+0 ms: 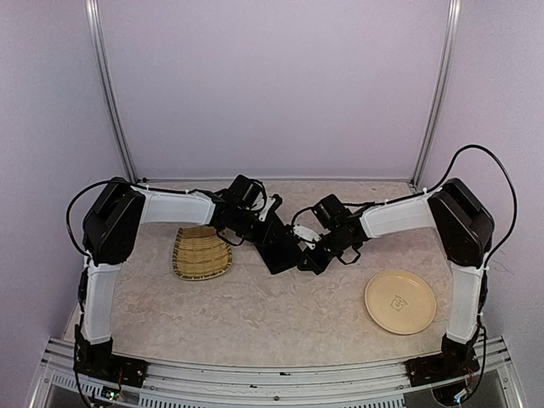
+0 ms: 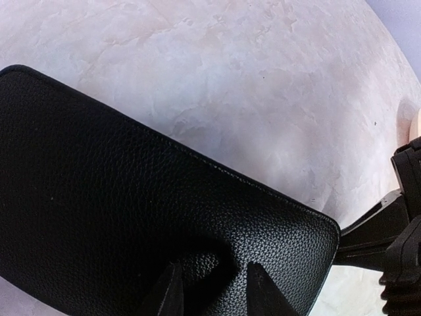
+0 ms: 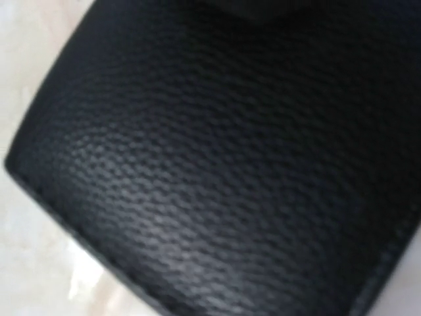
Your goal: Sort the hair-cutting tools
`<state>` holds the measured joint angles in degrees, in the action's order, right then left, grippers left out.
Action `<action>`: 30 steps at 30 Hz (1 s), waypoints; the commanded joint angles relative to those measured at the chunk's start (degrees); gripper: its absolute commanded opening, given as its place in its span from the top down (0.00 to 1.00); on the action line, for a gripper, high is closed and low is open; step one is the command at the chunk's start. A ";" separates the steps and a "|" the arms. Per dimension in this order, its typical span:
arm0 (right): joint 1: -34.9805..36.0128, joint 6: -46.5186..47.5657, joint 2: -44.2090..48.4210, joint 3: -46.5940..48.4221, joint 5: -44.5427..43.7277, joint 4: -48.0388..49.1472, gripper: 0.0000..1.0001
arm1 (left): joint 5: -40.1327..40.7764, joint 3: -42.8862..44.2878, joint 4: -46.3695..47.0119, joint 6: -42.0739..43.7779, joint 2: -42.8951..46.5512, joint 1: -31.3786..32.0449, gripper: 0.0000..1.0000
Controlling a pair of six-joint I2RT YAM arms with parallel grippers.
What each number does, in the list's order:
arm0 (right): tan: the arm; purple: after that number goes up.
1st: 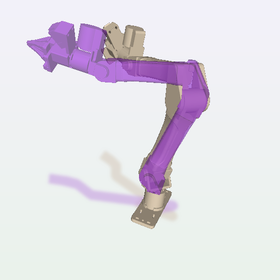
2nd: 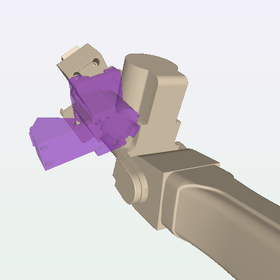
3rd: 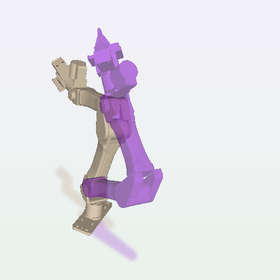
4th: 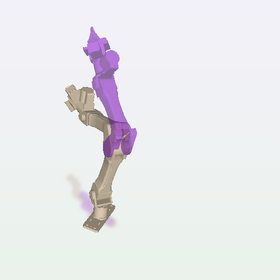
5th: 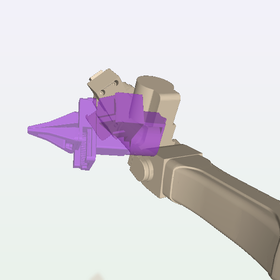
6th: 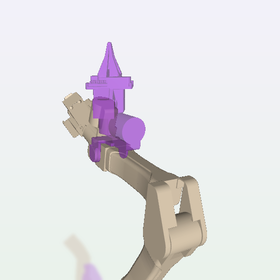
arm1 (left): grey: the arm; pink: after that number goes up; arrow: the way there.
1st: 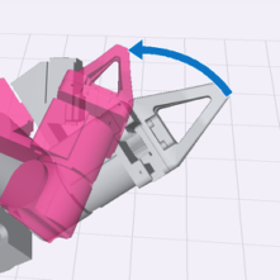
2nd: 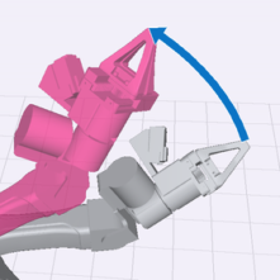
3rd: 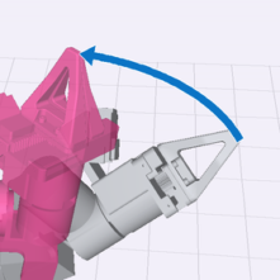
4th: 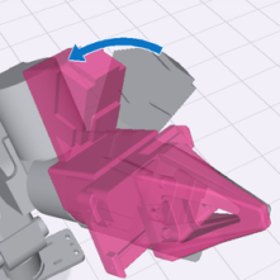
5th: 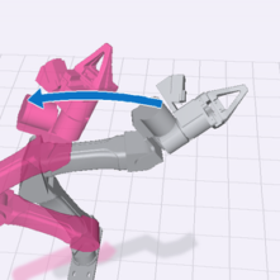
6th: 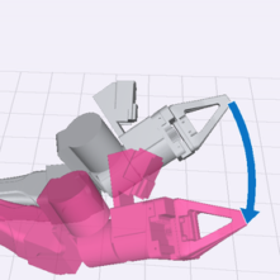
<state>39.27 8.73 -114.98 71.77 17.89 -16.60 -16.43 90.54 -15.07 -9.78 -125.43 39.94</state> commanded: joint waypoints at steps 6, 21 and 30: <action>0.97 0.82 1.16 -3.49 10.94 0.59 1.00 | 12.51 -18.52 9.70 6.17 13.33 6.31 0.57; 0.99 0.05 -0.75 -2.51 16.21 0.51 1.00 | 31.17 -30.78 23.64 22.23 17.31 17.26 0.56; 0.99 -0.41 -1.09 -2.45 17.48 0.60 1.00 | 35.03 -28.60 25.48 28.84 12.55 20.17 0.56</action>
<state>39.64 8.88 -115.04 69.36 32.67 -15.20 14.92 59.83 7.79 15.16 -110.65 59.13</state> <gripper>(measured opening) 0.009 0.437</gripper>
